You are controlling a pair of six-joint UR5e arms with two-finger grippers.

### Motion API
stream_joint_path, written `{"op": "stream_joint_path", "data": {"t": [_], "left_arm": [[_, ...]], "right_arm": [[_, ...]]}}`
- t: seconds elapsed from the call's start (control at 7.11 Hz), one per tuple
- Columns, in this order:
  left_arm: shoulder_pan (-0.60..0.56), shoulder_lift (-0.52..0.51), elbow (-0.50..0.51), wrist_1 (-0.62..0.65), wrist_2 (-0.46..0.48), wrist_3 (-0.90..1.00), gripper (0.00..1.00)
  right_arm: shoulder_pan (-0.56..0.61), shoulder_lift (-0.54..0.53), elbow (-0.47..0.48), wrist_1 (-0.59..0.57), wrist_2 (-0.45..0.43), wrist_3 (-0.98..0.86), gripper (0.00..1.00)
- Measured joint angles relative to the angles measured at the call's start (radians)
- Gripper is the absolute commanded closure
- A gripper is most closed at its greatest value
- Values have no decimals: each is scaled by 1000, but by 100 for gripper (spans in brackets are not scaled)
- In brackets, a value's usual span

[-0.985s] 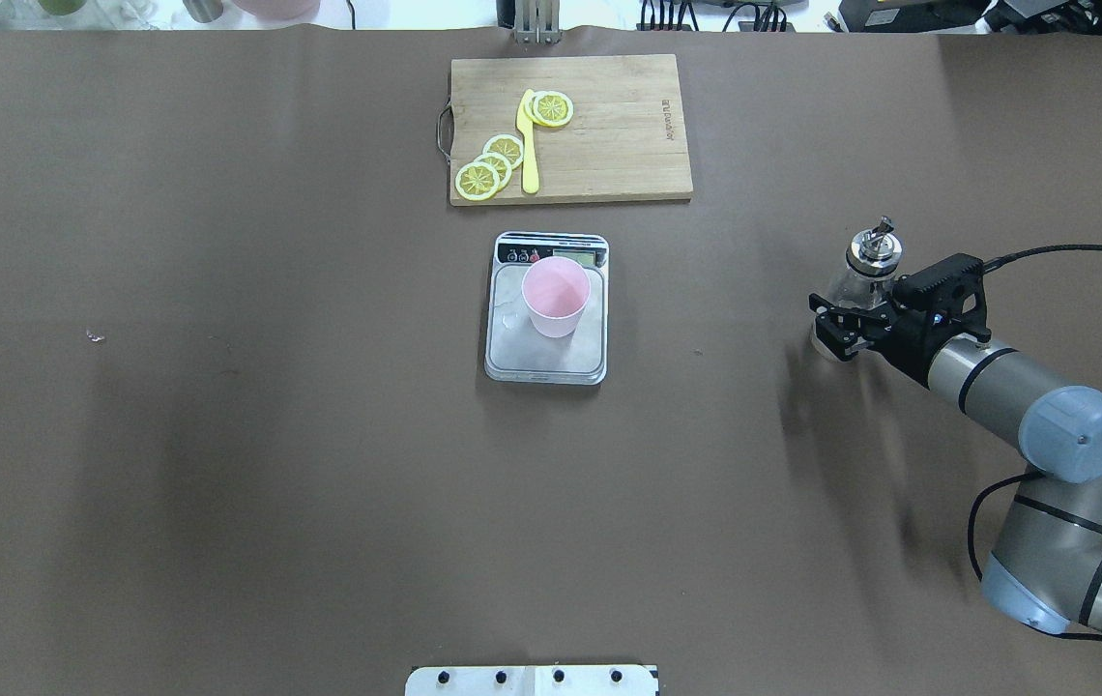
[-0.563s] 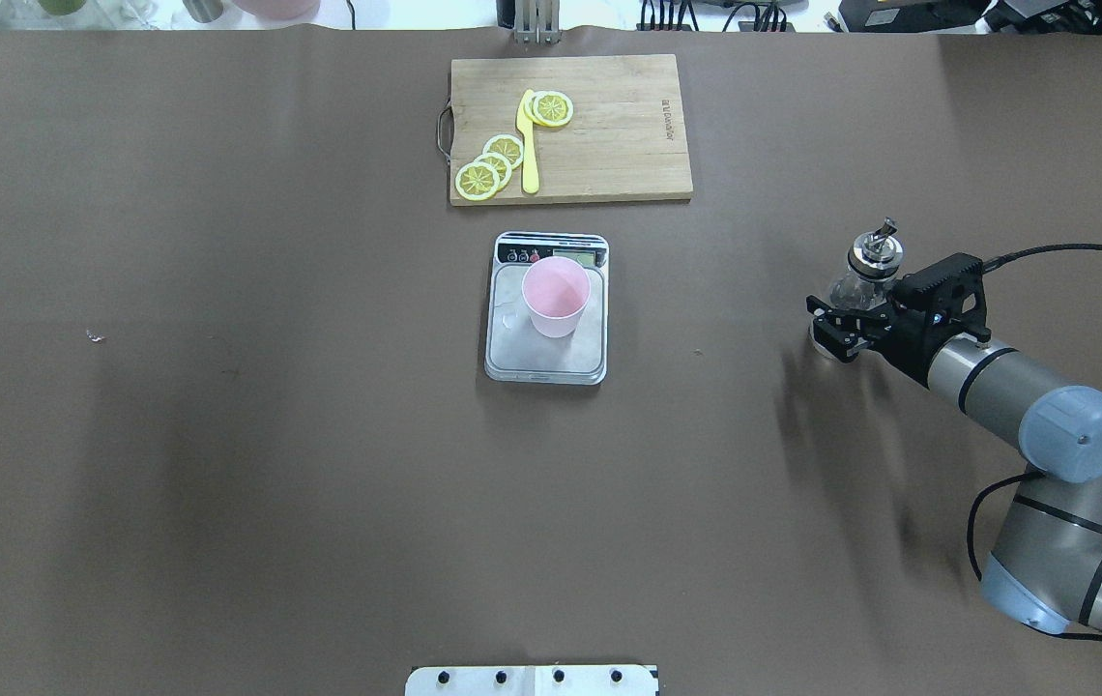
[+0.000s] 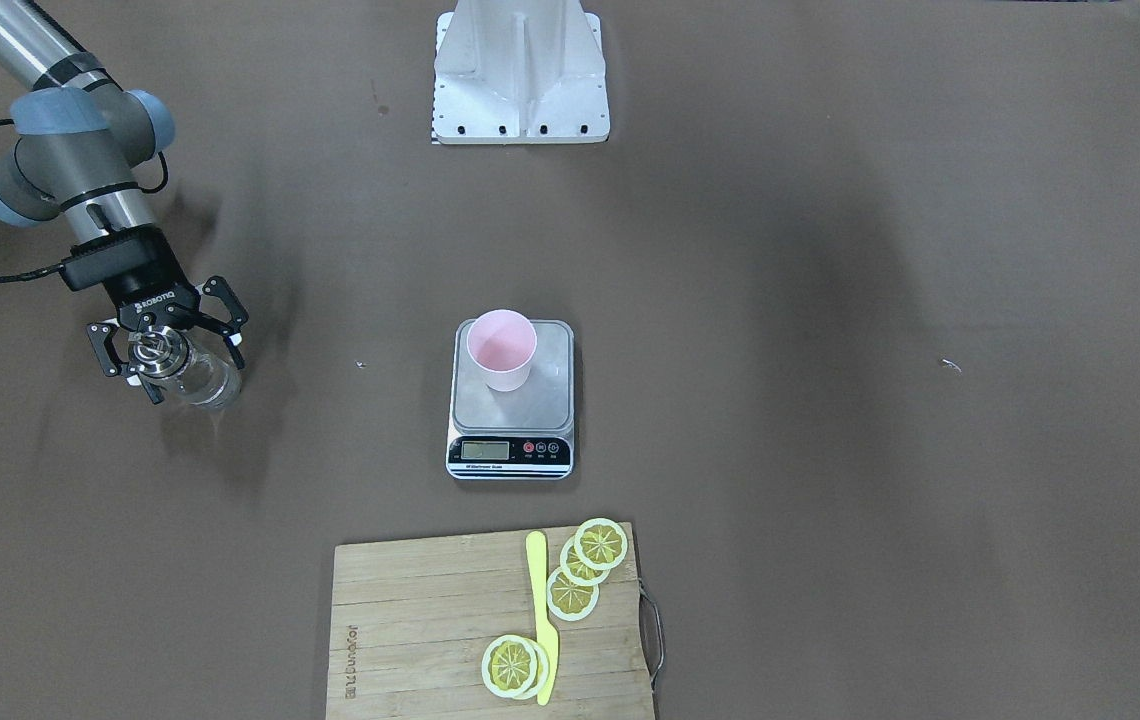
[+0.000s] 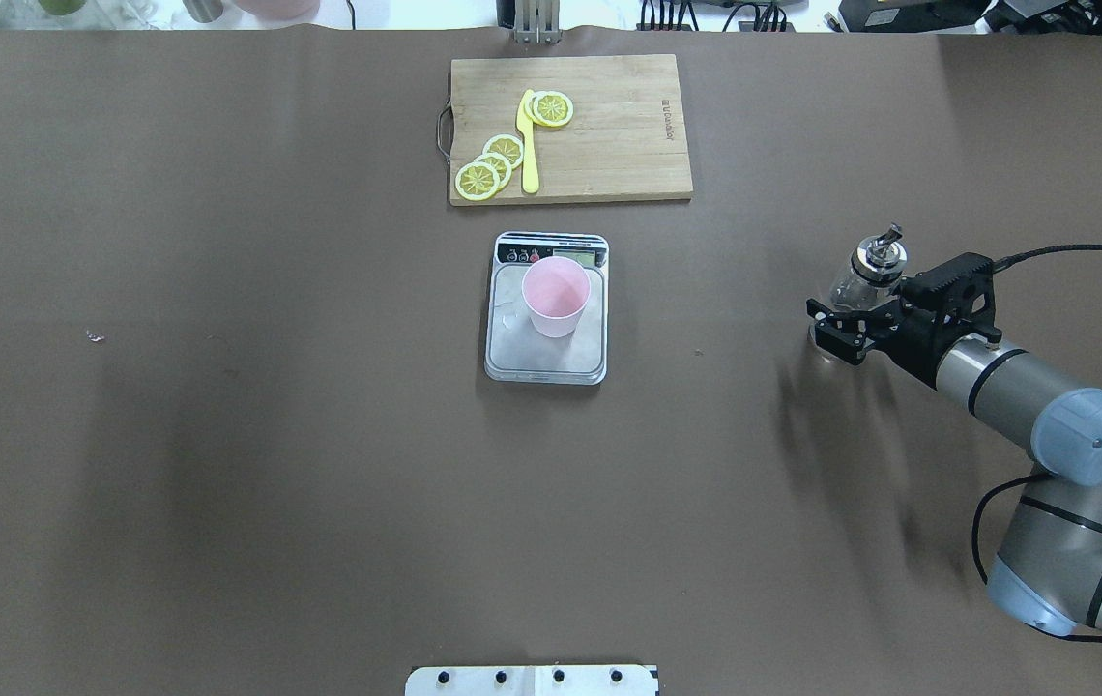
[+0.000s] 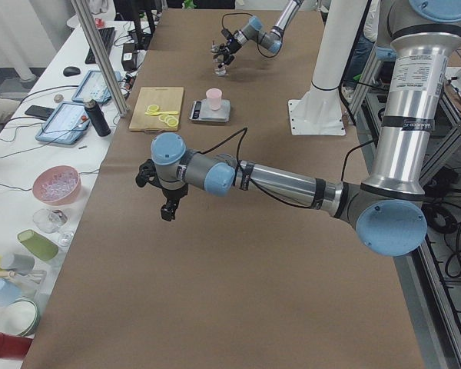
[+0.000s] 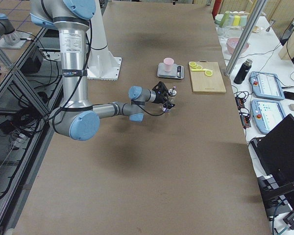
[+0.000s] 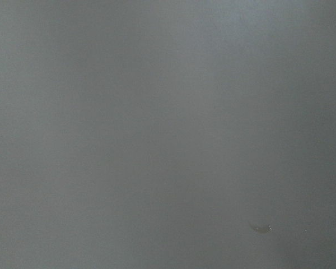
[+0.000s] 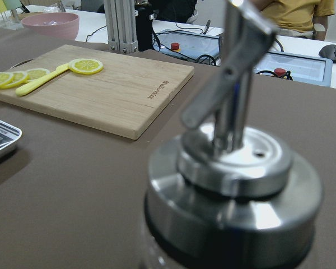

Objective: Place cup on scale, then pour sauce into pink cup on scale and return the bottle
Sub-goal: 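Lower the bottle onto the table with the right gripper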

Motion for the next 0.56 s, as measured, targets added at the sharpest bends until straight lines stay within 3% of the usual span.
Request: {"op": "stream_joint_path", "data": {"t": [0.56], "left_arm": [[0,0,-2,0,0,0,1]], "right_arm": [[-3,-33,3,6,-10,18,1]]}}
